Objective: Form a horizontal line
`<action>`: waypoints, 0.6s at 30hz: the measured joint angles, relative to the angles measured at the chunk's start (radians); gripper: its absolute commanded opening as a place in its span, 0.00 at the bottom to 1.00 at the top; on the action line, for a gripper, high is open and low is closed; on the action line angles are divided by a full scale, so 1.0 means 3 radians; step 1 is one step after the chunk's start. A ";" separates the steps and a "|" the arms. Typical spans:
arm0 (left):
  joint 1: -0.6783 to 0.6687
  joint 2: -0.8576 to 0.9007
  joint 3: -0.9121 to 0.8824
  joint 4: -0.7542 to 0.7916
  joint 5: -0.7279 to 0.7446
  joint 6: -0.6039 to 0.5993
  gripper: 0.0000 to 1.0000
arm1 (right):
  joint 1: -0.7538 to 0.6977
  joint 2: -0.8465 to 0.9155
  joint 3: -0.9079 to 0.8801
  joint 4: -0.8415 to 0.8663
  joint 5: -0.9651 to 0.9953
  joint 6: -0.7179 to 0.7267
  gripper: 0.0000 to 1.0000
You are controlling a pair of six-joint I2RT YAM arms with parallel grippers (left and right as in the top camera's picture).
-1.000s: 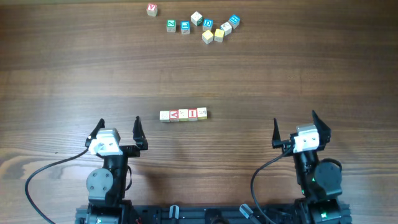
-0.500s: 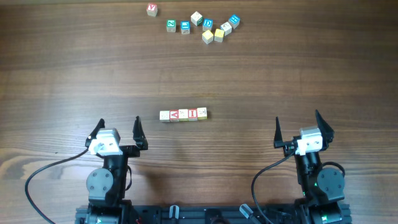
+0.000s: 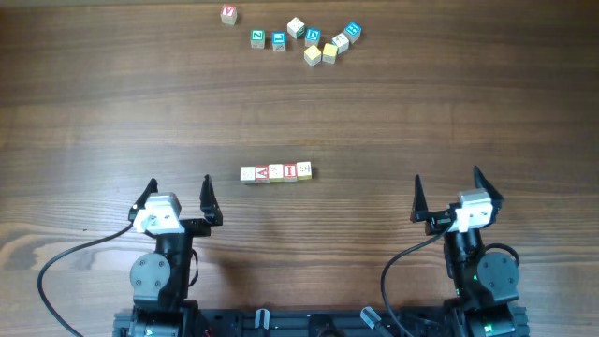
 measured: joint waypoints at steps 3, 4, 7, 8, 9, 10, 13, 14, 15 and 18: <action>0.0001 0.0000 0.0000 0.0000 0.0000 -0.0001 1.00 | 0.0000 0.0000 0.0000 0.0000 0.0000 0.0028 1.00; 0.0000 0.0000 0.0000 0.0000 0.0000 -0.0001 1.00 | 0.0000 0.0000 0.0000 0.0000 0.0000 0.0038 1.00; 0.0001 0.0000 0.0000 0.0000 0.0000 0.0000 1.00 | 0.0000 0.0000 0.0000 0.0000 0.0000 0.0039 1.00; 0.0000 0.0000 0.0000 0.0000 0.0000 -0.0001 1.00 | 0.0000 0.0000 0.0000 0.0000 0.0000 0.0039 1.00; 0.0001 0.0000 0.0000 0.0000 0.0000 -0.0001 1.00 | 0.0000 0.0000 0.0000 0.0000 0.0000 0.0042 1.00; 0.0000 0.0000 0.0000 0.0000 0.0000 -0.0001 1.00 | 0.0000 0.0000 0.0000 0.0000 0.0000 0.0050 1.00; 0.0001 0.0000 0.0000 0.0000 0.0000 -0.0001 1.00 | 0.0000 0.0000 0.0000 0.0000 0.0000 0.0051 1.00; 0.0000 0.0000 0.0000 0.0000 0.0000 -0.0001 1.00 | 0.0000 0.0000 0.0000 0.0000 0.0000 0.0051 1.00; 0.0001 0.0000 0.0000 0.0000 0.0000 -0.0001 1.00 | 0.0000 0.0000 0.0000 0.0000 0.0000 0.0051 1.00; 0.0001 0.0000 0.0000 0.0000 0.0000 0.0000 1.00 | 0.0000 0.0000 0.0000 0.0000 0.0000 0.0052 1.00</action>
